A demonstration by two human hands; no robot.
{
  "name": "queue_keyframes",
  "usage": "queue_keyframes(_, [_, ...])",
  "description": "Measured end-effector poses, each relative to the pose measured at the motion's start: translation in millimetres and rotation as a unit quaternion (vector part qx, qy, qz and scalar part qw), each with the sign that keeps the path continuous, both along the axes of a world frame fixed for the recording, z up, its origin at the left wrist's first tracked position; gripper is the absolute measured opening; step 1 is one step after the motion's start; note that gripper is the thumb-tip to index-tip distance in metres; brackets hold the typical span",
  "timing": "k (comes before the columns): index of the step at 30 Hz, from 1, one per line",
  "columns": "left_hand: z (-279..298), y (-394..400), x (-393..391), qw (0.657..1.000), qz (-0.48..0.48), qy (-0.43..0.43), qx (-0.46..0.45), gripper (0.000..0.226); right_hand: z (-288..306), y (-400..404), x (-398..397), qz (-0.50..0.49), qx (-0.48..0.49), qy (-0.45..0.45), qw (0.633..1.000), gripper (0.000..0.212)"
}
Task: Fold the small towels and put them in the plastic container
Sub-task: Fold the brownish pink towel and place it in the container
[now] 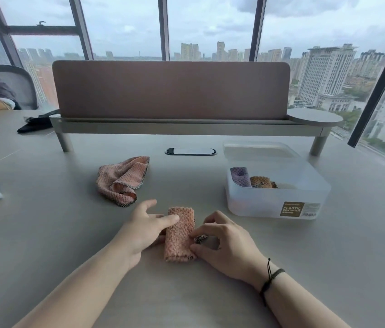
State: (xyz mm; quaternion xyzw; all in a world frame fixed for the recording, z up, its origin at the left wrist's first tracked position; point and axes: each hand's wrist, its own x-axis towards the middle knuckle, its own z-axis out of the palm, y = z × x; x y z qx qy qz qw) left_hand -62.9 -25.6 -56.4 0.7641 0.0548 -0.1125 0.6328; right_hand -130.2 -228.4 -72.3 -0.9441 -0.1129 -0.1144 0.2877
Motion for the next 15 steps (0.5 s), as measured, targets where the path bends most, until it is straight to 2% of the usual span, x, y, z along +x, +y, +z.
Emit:
queue_keyframes(2, [3.2, 0.2, -1.4, 0.998, -0.045, 0.038, 0.035, 0.093, 0.2, -0.3, -1.6, 0.005, 0.011, 0.007, 1.000, 0.038])
queue_keyframes(5, [12.2, -6.8, -10.4, 0.988, -0.134, 0.057, 0.042, 0.033, 1.8, -0.6, -5.5, 0.014, 0.037, 0.019, 0.999, 0.034])
queue_keyframes(6, [14.7, -9.6, -12.9, 0.986, -0.147, 0.050, 0.052, 0.023, 2.3, -1.4, -7.2, 0.015, 0.054, 0.021, 0.998, 0.032])
queue_keyframes(8, [16.5, -9.9, -16.7, 0.985, -0.161, 0.040, 0.037, 0.017, 2.2, -1.3, -8.7, 0.012, 0.099, 0.024, 0.995, 0.029])
queue_keyframes(10, [19.8, -14.2, -21.0, 0.983, -0.183, 0.027, -0.006, 0.019, 4.3, -3.7, -10.1, -0.002, 0.173, 0.023, 0.985, 0.039])
queue_keyframes(13, [19.1, -28.2, -25.7, 0.971, -0.233, -0.021, -0.045, 0.030, 12.2, -9.2, -12.8, -0.003, 0.332, 0.083, 0.940, 0.070])
queue_keyframes(15, [17.3, -40.6, -23.6, 0.968, -0.240, -0.042, -0.059, 0.031, 16.1, -14.9, -15.7, 0.014, 0.407, 0.131, 0.904, 0.076])
